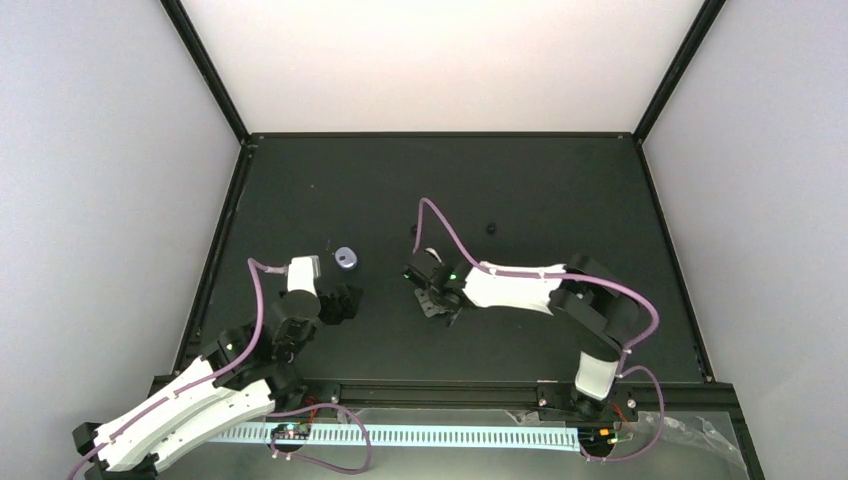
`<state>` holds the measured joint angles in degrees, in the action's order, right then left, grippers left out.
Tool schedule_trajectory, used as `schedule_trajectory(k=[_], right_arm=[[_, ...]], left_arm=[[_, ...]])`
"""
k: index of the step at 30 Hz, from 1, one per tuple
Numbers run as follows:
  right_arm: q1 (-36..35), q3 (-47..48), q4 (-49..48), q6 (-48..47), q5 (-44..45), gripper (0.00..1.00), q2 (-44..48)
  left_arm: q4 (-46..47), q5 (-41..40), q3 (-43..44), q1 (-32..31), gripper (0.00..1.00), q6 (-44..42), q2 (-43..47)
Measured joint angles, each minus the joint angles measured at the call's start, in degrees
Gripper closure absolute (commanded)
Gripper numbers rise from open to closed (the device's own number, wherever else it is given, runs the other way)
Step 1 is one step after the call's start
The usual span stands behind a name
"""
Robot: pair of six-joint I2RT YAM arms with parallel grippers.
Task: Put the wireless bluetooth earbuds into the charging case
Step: Pick up the charging case at the center of the board.
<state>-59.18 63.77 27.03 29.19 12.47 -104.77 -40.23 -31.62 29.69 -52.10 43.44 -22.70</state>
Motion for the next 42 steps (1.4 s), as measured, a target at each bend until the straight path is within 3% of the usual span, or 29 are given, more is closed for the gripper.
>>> schedule_trajectory(k=[6, 11, 18, 28, 42], right_arm=[[-0.02, -11.63, -1.99, -5.57, 0.04, 0.79, 20.0], [-1.2, -15.23, -6.69, -14.45, -1.57, 0.79, 39.85], [-3.85, -18.73, -9.01, -26.45, -2.05, 0.8, 53.0], [-8.98, -19.3, -11.45, -39.39, 4.42, 0.82, 56.96], [-14.71, -16.11, -13.35, -45.66, 16.28, 0.82, 51.1]], left_arm=[[6.27, 7.15, -0.28, 0.0, 0.01, -4.5, -0.17], [18.18, 19.58, -0.66, 0.02, 0.01, -7.3, -2.08], [27.43, 34.05, 6.8, 0.02, 0.04, -8.48, -14.75], [32.13, 44.63, 13.49, 0.02, 0.16, -8.52, -24.79], [30.53, 45.0, 15.21, 0.02, 0.33, -7.43, -29.18]])
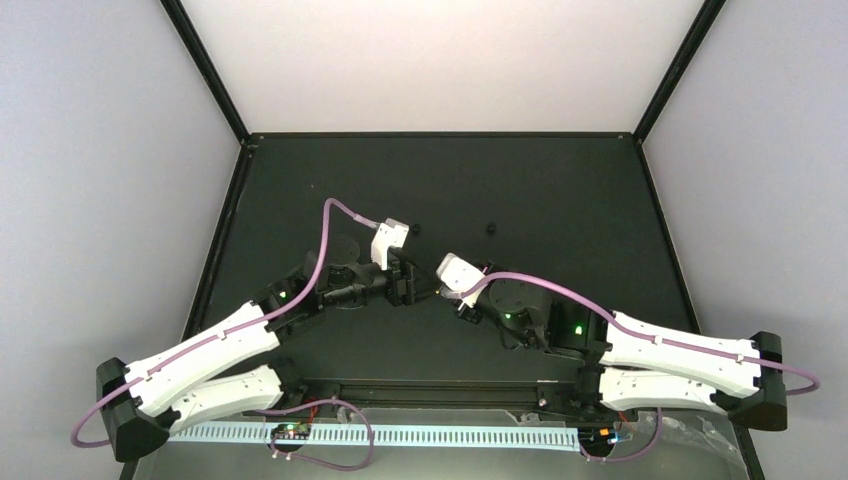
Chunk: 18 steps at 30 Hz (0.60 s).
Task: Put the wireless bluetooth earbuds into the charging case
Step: Pick up the charging case at the center of the board.
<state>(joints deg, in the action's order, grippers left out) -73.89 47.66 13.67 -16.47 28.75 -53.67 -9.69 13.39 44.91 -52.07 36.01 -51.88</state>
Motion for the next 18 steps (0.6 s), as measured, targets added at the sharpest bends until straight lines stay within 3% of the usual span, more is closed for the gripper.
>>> schedule_trajectory(k=[18], right_arm=[[-0.94, 0.59, 0.0, -0.2, -0.15, 0.82, -0.76]], left_arm=[[-0.68, -4.0, 1.46, 0.11, 0.33, 0.09, 3.5]])
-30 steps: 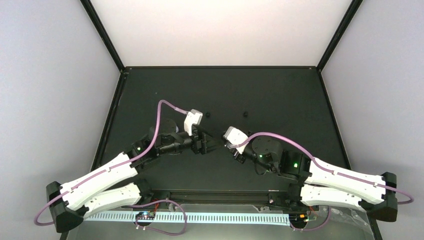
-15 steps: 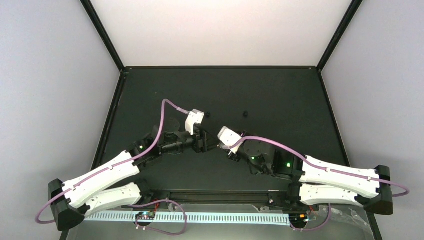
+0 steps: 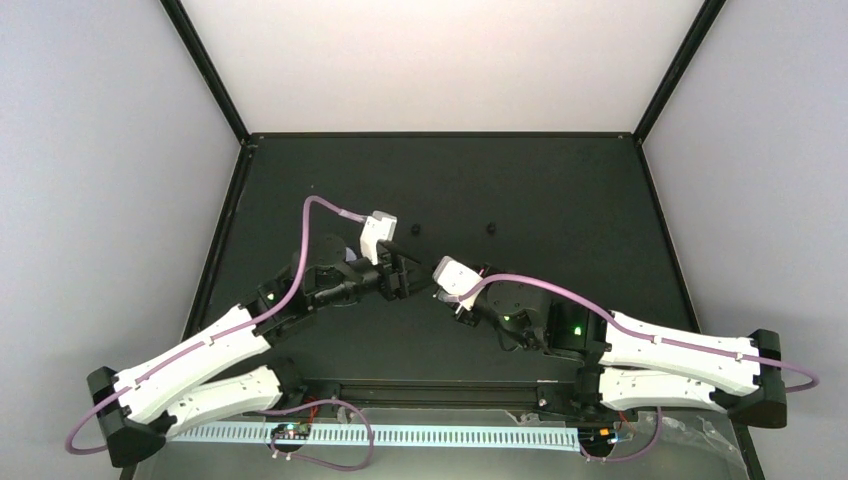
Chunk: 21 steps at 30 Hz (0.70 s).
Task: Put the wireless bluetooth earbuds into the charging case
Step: Pick up the charging case at the center of the board.
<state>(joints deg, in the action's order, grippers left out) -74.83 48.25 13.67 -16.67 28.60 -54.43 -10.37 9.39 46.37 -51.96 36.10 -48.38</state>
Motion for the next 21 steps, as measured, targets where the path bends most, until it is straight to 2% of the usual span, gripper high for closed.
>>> schedule_trajectory(k=[10, 17, 21], right_arm=[[-1.01, 1.9, -0.24, 0.0, -0.94, 0.82, -0.81], [-1.07, 1.99, -0.35, -0.44, -0.87, 0.82, -1.09], [-1.07, 2.01, -0.5, -1.01, -0.85, 0.82, -1.62]], left_arm=[[-0.02, 1.2, 1.97, 0.04, 0.46, -0.24, -5.6], [0.66, 3.56, 2.47, 0.04, 0.67, 0.0, -7.13], [0.94, 5.16, 3.06, 0.04, 0.74, 0.13, -8.02]])
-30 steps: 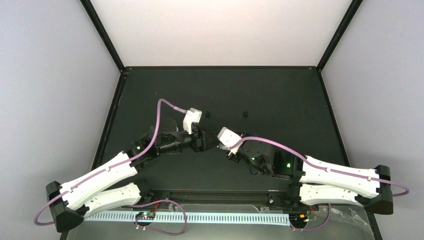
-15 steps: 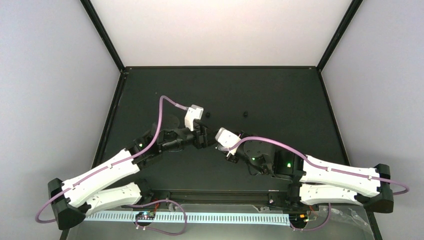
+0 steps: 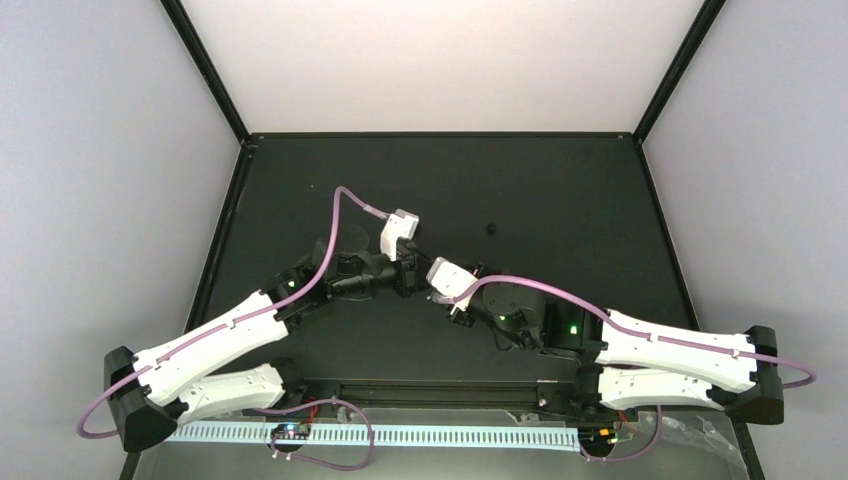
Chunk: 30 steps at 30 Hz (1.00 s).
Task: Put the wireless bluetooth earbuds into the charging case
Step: Pick up the charging case at the center of the board.
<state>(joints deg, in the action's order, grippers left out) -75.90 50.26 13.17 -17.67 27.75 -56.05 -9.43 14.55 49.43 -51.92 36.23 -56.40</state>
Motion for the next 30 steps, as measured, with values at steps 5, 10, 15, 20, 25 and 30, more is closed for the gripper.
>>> schedule_trajectory(k=[5, 10, 15, 20, 25, 30], right_arm=[[0.0, 0.26, 0.26, -0.17, -0.02, 0.79, -0.37], [0.0, 2.19, 2.82, 0.2, -0.22, 0.49, -1.05], [-0.15, 6.64, 5.84, 3.65, -3.78, 0.34, -0.96], [0.33, 11.69, 7.69, 9.77, -9.99, 0.32, 3.48], [3.28, 15.28, 7.08, 16.5, -19.96, 0.34, 7.52], [3.93, 15.89, 4.37, 22.38, -30.99, 0.38, 6.56]], left_arm=[[0.04, 1.31, 0.04, 0.17, 0.98, -0.74, -0.39], [0.09, 1.77, 0.24, 0.37, 0.98, -0.72, -0.48], [-0.22, 0.63, 0.15, 0.37, 0.98, -1.55, 1.75], [3.17, -0.83, -3.21, 0.5, 0.98, -4.35, 10.95], [11.89, 0.83, -9.86, 0.5, 0.98, -8.24, 22.14], [20.87, 5.25, -13.97, 0.5, 0.98, -10.14, 27.76]])
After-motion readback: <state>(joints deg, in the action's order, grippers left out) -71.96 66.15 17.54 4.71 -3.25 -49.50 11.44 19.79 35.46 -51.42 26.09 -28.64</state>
